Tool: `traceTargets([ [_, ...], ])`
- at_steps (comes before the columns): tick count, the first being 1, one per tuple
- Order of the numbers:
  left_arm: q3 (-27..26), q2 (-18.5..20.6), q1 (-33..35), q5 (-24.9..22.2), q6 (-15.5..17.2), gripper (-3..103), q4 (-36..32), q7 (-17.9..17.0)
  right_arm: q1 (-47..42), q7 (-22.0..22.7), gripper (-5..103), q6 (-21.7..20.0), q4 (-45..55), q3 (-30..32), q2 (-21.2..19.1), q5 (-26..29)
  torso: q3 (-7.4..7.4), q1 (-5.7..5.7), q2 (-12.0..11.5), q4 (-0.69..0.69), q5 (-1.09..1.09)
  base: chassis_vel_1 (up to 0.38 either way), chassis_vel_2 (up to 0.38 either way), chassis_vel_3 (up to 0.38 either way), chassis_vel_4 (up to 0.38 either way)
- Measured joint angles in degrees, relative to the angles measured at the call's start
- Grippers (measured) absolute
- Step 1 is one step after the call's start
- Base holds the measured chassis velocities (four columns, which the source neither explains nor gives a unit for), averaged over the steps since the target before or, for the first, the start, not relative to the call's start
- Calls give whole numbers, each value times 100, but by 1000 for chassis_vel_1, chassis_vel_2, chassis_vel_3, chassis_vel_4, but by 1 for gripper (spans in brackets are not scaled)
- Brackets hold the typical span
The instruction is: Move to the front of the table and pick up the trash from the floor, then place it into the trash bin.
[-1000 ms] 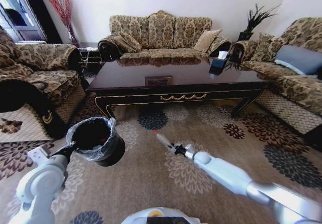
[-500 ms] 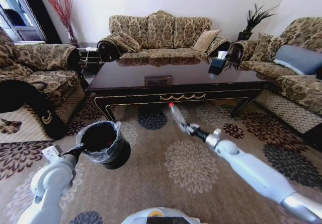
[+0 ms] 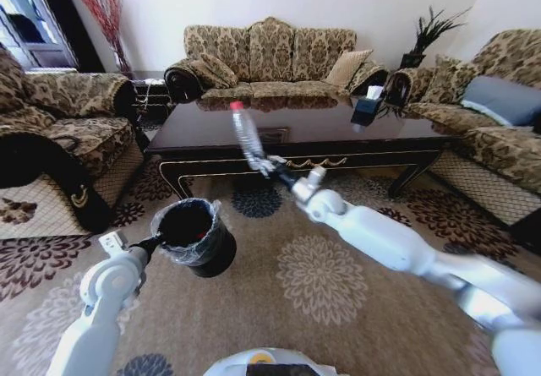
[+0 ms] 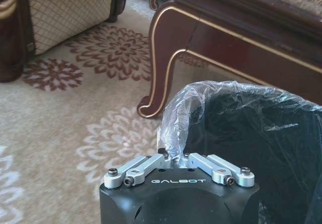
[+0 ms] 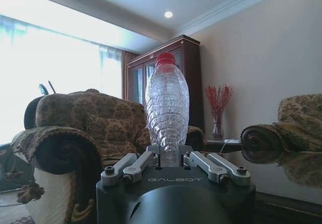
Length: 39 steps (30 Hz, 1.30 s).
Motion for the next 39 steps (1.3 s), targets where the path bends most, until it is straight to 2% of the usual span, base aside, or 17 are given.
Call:
traceTargets([
  [4,9,1,-196,-128,-1,3,71,-2,219,14,17,37,-100,-515,405,-133,0,0,0,0,2,0,0,0,0],
  [5,9,1,-196,-128,-1,3,71,-2,219,14,17,37,-100,-515,405,-133,0,0,0,0,2,0,0,0,0],
  [9,3,-28,-304,-139,-1,3,163,-3,188,12,17,32,-312,-746,893,-216,0,0,0,2,2,0,0,0,0],
  [10,3,-28,-304,-139,-1,3,163,-3,188,12,17,32,-312,-746,893,-216,0,0,0,2,2,0,0,0,0],
  [15,21,-53,-486,-143,-1,3,305,11,175,-5,17,52,-464,-924,1379,-284,0,0,0,2,2,0,0,0,0],
  [23,-59,-27,-717,-303,0,3,322,8,93,179,17,52,-442,-1161,1677,-400,0,0,0,0,2,0,0,0,0],
  [25,-131,-24,-721,-335,0,3,285,4,32,292,17,52,-446,-1201,1707,-368,-1,0,0,4,2,0,0,0,0],
  [29,-186,-24,-655,-344,1,3,228,2,-45,345,16,66,-489,-1220,1668,-357,0,0,0,2,2,0,0,0,0],
  [30,-211,-18,-613,-350,3,3,193,2,-65,346,13,87,-502,-1228,1629,-373,0,0,0,1,2,0,0,0,0],
  [32,-257,24,-554,-376,5,3,133,4,-76,345,23,144,-497,-1237,1559,-400,0,0,0,1,3,0,0,0,0],
  [34,-276,44,-540,-389,5,3,116,5,-76,340,23,160,-481,-1236,1536,-401,0,0,0,1,2,0,0,0,0],
  [37,-357,121,-492,-407,5,3,83,8,-61,263,38,229,-452,-1203,1486,-400,-1,0,0,2,3,0,0,0,0],
  [38,-357,121,-492,-407,5,3,83,8,-61,263,38,229,-452,-1203,1486,-400,-1,0,0,2,3,0,0,0,0],
  [39,-376,142,-469,-417,5,3,67,14,-48,234,44,257,-437,-1190,1472,-406,-1,0,1,2,3,0,0,0,0],
])
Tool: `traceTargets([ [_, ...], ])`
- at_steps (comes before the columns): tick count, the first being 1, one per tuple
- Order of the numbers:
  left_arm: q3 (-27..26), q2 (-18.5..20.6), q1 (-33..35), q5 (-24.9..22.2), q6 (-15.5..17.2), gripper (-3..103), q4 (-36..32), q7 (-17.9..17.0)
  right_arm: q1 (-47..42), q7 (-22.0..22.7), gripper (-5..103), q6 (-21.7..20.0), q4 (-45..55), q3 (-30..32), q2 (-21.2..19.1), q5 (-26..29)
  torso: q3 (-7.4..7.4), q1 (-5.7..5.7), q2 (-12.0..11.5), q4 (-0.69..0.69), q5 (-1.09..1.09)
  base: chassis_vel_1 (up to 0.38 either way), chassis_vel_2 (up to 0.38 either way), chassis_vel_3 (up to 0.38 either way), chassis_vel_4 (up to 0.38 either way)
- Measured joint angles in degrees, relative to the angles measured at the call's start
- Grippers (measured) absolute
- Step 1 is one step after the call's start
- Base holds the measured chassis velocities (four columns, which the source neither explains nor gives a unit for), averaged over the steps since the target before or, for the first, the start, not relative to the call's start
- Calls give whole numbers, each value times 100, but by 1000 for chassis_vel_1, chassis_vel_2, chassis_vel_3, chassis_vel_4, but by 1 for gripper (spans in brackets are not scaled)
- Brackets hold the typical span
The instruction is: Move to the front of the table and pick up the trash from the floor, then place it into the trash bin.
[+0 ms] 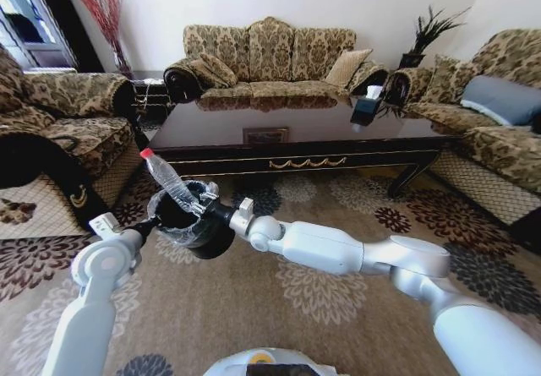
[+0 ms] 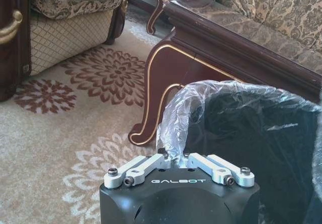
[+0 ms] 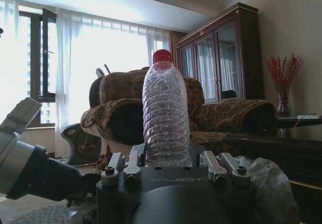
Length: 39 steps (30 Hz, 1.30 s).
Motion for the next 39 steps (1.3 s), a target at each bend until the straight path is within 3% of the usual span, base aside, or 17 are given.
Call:
traceTargets([
  [4,-44,47,50,-10,0,3,-41,5,43,-10,55,32,72,34,-58,0,0,0,0,0,0,0,0,0,0],
  [9,-96,107,152,-12,0,3,-122,6,122,-11,82,55,196,175,-276,-2,0,0,0,0,0,0,0,0,0],
  [11,-102,114,164,-13,0,3,-131,8,126,-13,82,56,208,194,-316,-7,0,0,0,-1,0,0,0,0,0],
  [14,-120,127,207,-12,0,3,-159,8,108,-12,97,59,249,300,-462,-27,0,0,0,-1,0,0,0,0,0],
  [20,-123,114,376,11,-1,3,-208,8,4,200,100,-26,233,650,-683,-31,0,0,0,-1,1,0,0,0,0],
  [24,-73,76,625,65,-2,3,-285,-26,-120,909,100,-292,75,1152,-881,-81,0,0,0,0,1,0,0,0,0],
  [28,34,39,743,144,-4,3,-352,-46,-249,1258,100,-392,-71,1559,-1026,-126,-1,-1,0,0,1,0,0,0,0],
  [30,208,-17,864,379,-5,3,-327,-26,-496,1734,100,-530,-271,2053,-1215,-267,0,-1,0,-2,2,0,0,0,0],
  [34,446,-74,934,637,-5,3,-154,10,-984,2215,100,-691,-379,2713,-1428,-506,0,-1,0,0,3,0,0,0,0],
  [36,507,-91,933,642,-5,3,-119,8,-1147,2234,100,-716,-376,2911,-1486,-567,0,-1,0,2,2,0,0,0,0],
  [39,792,-211,911,827,-6,3,40,57,-2092,2113,100,-793,-298,3820,-1642,-822,0,-1,0,-4,4,0,0,0,0],
])
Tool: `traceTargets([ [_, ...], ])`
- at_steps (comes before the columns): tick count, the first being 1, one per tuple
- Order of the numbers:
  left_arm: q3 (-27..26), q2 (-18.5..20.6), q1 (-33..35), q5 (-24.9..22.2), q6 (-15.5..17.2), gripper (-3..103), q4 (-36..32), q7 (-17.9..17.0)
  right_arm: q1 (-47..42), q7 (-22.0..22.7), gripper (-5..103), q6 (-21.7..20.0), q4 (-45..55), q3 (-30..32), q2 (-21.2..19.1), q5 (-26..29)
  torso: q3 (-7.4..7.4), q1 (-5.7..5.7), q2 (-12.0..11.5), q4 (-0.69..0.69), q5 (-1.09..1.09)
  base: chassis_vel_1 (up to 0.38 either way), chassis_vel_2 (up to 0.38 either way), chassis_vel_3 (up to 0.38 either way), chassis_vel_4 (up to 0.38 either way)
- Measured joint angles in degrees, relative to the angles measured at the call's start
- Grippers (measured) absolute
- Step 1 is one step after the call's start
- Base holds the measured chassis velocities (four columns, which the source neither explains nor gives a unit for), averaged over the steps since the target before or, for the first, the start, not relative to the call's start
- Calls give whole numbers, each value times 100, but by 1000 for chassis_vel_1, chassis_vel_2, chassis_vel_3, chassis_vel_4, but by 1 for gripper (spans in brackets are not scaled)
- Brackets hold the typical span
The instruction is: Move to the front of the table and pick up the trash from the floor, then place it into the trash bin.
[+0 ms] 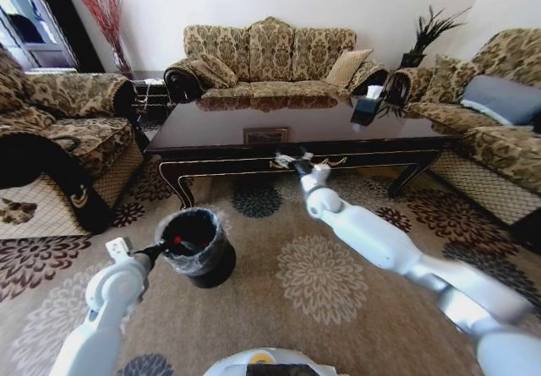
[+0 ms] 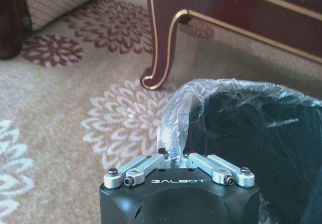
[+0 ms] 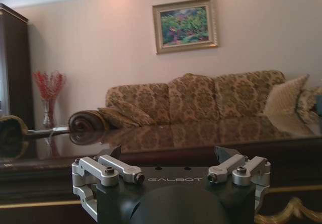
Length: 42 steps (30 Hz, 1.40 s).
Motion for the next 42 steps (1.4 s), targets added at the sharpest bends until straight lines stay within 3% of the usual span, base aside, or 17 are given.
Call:
traceTargets([
  [1,0,0,0,0,0,3,0,0,0,0,100,0,0,0,0,0,0,0,0,0,0,0,0,0,0],
  [6,414,-132,-26,676,-80,3,339,265,-1110,-227,100,80,-46,1128,-9,-485,-1,0,0,5,-3,0,0,0,0],
  [7,414,-132,-26,676,-80,3,339,265,-1110,-227,100,80,-46,1128,-9,-485,-1,0,0,5,-3,0,0,0,0],
  [11,555,-105,-51,1391,-293,3,500,652,-1651,-417,100,153,24,1656,-12,-657,-1,0,0,3,-2,0,0,0,0],
  [16,739,-70,-50,1810,-479,3,673,909,-2288,-501,100,130,384,2061,15,-774,-1,0,0,3,-5,0,0,0,0],
  [24,872,14,-134,1785,-544,3,745,913,-2773,-629,100,131,543,2243,147,-1223,-1,0,0,3,-4,0,0,0,0],
  [30,910,58,-126,1495,-555,1,821,683,-2837,-676,100,153,493,2271,194,-1355,0,0,0,6,-5,0,0,0,0],
  [36,873,167,-57,1164,-603,26,740,411,-2897,-729,100,154,521,2354,183,-1380,0,0,0,3,-3,0,0,0,0],
  [38,864,184,-33,1158,-613,26,716,386,-2903,-740,100,154,518,2366,180,-1385,0,0,0,3,-3,0,0,0,0],
  [42,632,225,349,1315,-742,47,219,368,-3039,-836,100,135,516,2677,218,-1421,0,1,0,4,-4,0,0,0,0],
])
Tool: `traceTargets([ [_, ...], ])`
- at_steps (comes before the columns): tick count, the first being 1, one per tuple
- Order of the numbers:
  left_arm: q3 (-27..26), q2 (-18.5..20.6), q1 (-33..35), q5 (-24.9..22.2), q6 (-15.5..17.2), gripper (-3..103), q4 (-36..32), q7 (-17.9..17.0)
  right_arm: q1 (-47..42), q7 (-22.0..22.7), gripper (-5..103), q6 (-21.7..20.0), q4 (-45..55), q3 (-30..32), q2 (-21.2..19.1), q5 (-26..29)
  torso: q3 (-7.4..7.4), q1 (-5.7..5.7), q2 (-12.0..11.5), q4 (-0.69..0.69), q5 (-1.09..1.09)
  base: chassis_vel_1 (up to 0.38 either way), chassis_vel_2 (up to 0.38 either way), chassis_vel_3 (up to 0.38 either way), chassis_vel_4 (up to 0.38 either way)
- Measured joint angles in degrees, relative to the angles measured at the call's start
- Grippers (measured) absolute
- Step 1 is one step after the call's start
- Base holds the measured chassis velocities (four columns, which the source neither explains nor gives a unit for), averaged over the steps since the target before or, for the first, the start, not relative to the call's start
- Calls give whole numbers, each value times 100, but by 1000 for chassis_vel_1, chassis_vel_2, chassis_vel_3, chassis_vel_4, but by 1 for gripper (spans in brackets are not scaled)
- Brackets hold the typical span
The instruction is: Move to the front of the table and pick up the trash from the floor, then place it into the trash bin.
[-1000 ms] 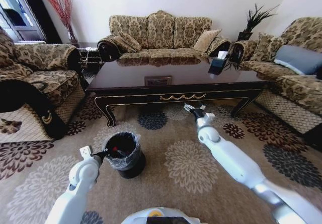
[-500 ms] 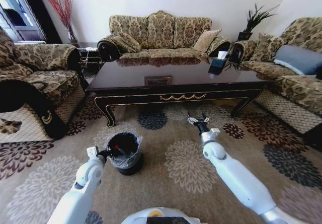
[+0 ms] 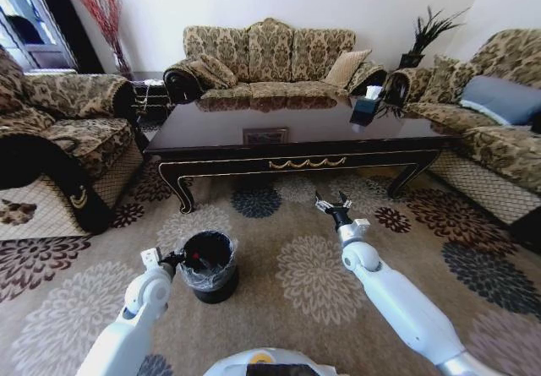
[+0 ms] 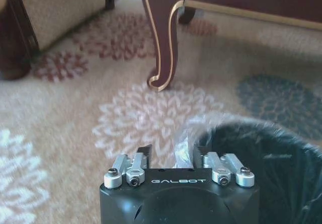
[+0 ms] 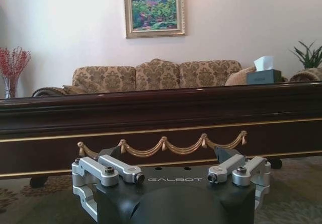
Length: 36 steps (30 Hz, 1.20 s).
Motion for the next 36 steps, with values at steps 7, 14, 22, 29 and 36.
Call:
traceTargets([
  [7,-587,230,511,707,241,69,-810,75,-416,680,100,-415,484,564,-42,204,0,0,0,0,1,0,0,0,0],
  [14,-1069,275,960,1821,-709,95,-1282,912,-1112,583,100,-381,1170,1290,-304,287,0,0,-1,0,2,0,0,0,0],
  [22,-1595,-197,2074,2599,-2692,100,-1625,1966,-2727,-17,100,-70,2428,2386,-242,-269,-1,-1,0,0,0,0,0,0,0],
  [29,-1854,-423,2583,2855,-3052,100,-1971,2171,-3526,-4,100,-158,3295,2598,-44,-583,-1,-1,0,0,1,0,0,0,0],
  [36,-1853,-698,2706,2885,-2802,100,-2337,2134,-4094,-195,100,-147,3703,2882,109,-652,0,-1,-1,-1,-1,0,0,0,0],
])
